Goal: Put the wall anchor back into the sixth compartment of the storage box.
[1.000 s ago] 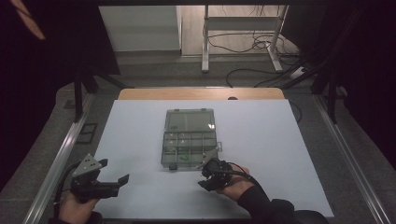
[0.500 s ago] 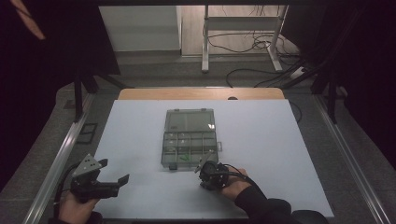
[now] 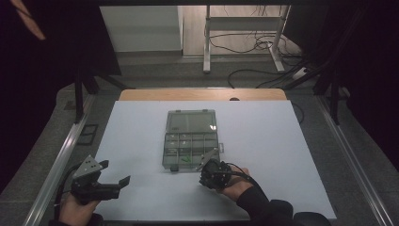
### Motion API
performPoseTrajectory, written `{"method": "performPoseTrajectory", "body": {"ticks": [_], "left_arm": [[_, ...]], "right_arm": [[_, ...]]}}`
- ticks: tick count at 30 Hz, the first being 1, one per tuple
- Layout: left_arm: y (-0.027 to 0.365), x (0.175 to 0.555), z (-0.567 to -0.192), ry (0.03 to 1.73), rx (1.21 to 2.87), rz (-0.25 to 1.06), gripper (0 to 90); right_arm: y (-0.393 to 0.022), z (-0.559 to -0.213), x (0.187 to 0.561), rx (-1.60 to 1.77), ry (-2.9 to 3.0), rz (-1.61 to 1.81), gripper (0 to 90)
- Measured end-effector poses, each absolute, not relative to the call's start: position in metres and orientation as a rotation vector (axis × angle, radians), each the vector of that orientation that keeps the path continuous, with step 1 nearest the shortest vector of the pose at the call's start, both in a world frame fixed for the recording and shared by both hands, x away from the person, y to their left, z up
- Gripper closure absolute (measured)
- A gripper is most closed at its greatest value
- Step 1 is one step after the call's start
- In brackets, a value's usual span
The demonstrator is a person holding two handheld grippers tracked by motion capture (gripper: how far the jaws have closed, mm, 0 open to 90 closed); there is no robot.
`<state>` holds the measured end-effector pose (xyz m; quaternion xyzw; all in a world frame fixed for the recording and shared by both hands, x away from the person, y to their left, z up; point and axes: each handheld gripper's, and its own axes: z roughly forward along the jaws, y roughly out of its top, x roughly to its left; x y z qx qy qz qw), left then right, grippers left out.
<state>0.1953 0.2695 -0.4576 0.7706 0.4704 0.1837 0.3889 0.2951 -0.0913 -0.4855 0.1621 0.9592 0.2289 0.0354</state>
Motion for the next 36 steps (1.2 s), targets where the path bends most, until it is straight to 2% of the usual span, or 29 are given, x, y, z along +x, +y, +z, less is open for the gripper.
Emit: {"method": "performPoseTrajectory", "body": {"ticks": [23, 36], "left_arm": [[0.270, 0.196, -0.458, 1.204, 1.957, 0.463, 4.5], [0.270, 0.196, -0.458, 1.209, 1.958, 0.461, 4.5]], "right_arm": [[-0.092, -0.460, 0.306, 0.550, 2.849, 0.905, 83.3], [-0.088, -0.450, 0.324, 0.640, 2.825, 0.994, 83.4]]}}
